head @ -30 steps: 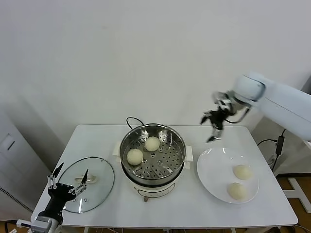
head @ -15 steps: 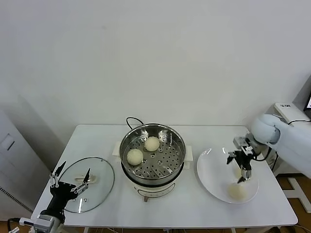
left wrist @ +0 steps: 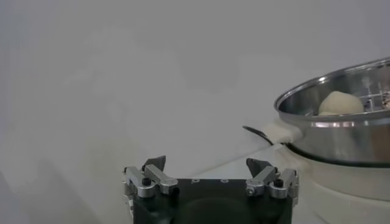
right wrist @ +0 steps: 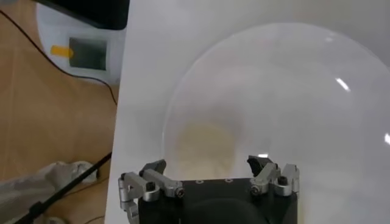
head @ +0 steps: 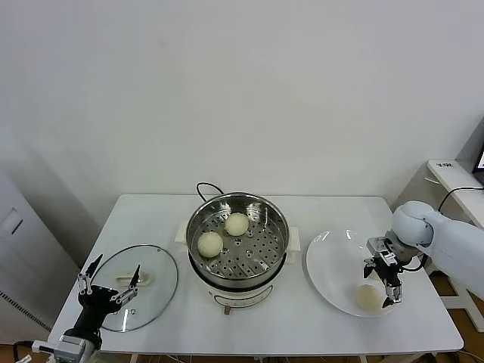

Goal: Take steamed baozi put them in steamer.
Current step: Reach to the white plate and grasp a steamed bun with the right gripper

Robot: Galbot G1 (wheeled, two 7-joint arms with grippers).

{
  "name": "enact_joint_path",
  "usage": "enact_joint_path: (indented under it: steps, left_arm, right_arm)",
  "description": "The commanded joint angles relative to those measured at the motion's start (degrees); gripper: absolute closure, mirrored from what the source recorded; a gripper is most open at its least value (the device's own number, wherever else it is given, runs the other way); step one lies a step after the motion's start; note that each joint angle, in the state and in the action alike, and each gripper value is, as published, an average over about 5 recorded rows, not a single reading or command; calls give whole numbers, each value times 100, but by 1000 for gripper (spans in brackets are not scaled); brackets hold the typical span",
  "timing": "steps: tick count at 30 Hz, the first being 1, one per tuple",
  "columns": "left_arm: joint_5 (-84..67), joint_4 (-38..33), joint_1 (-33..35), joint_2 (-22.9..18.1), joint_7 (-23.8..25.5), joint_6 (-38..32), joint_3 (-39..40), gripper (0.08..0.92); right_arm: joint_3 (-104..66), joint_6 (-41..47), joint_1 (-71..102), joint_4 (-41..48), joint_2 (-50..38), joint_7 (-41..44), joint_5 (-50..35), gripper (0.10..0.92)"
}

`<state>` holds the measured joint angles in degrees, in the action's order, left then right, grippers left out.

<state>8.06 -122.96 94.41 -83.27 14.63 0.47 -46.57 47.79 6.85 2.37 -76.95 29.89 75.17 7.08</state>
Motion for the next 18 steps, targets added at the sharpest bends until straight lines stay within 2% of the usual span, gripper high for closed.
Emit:
enact_joint_path:
  steps: [1,6,9,18]
  left_arm:
    - [6,28,5,-3,2,-8,-10,177]
    - [16,74,7,-11,3,-26,-15,177]
    - [22,70,11,-27,4,-34,-13,177]
    - [26,46,34,-48,8,-49,-13,177]
  right_arm:
    - [-63,-44,224,201,155,-64,179,203]
    - [-3,-28,201,187,210,-102,170,205]
    - [16,-37,188,199,224,-128,180,236]
    - [117,-3,87,86,162,-88,176,450]
